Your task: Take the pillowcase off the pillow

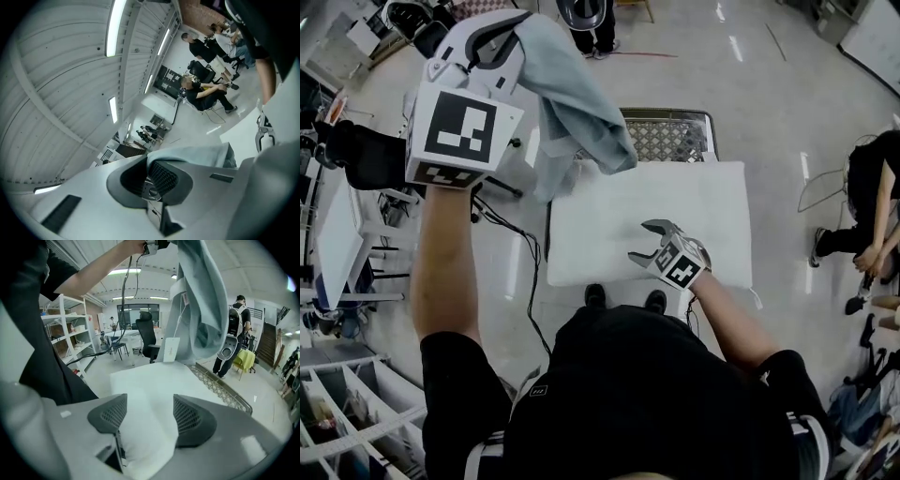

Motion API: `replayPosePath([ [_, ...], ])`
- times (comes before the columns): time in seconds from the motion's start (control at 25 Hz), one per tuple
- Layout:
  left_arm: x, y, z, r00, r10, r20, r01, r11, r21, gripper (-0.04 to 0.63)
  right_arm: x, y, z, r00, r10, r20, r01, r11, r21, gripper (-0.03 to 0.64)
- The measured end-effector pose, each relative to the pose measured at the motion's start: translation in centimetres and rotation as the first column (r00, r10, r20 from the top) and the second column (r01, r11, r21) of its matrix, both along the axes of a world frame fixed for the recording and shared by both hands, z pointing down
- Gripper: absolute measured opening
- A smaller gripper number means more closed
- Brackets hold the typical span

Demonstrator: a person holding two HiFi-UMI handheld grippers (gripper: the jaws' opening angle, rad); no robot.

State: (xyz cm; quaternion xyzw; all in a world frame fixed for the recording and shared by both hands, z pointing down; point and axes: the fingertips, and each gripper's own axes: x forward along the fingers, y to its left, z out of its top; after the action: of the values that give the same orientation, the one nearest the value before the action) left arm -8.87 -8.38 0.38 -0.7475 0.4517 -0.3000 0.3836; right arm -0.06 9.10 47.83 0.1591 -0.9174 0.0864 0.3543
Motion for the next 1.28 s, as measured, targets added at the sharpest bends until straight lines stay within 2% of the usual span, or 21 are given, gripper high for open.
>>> replayPosePath([
  [0.2,7.9,2.9,-4.2,0.993,0.101,-0.056,-0.099,0.994,0.035,0.009,3.7,-0.3,-1.4,0.999,0.026,0.044,-0.027,0.999,0.029,0.321],
  [0.32,11.3,3.5,-3.6,0.986,0.148,-0.074,-0.146,0.989,0.029,0.009,6.6,-0.7,-1.6,0.994,0.092,0.059,-0.093,0.995,0.022,0.319],
  [0.4,12.3,3.4,-1.0,0.981,0.163,-0.105,-0.166,0.986,-0.025,0.009,8.3,-0.8,-1.6,0.988,0.136,0.068,-0.137,0.990,0.011,0.311],
  [0.52,12.4,2.7,4.9,0.981,0.141,-0.136,-0.159,0.978,-0.131,0.009,10.2,-0.8,-1.3,0.980,0.186,0.065,-0.187,0.982,-0.005,0.310],
  [0.64,12.0,2.5,10.9,0.980,0.115,-0.165,-0.152,0.961,-0.231,0.009,11.8,-0.4,-0.7,0.972,0.230,0.051,-0.229,0.973,-0.015,0.310],
  [0.92,12.0,3.4,20.0,0.979,0.113,-0.172,-0.168,0.922,-0.348,0.011,14.4,-0.2,-0.7,0.935,0.350,0.052,-0.349,0.937,-0.029,0.304],
  [1.0,11.7,3.6,22.3,0.980,0.113,-0.163,-0.170,0.900,-0.401,0.011,14.6,-0.3,-0.8,0.931,0.362,0.047,-0.362,0.932,-0.022,0.304],
  [1.08,11.3,3.9,25.0,0.984,0.112,-0.141,-0.166,0.866,-0.471,0.011,14.4,-0.4,-1.4,0.922,0.383,0.060,-0.382,0.924,-0.026,0.304],
  [1.28,8.9,7.1,32.4,0.987,0.109,-0.119,-0.160,0.750,-0.642,0.087,15.1,-1.0,-2.6,0.884,0.457,0.101,-0.457,0.889,-0.017,0.293],
])
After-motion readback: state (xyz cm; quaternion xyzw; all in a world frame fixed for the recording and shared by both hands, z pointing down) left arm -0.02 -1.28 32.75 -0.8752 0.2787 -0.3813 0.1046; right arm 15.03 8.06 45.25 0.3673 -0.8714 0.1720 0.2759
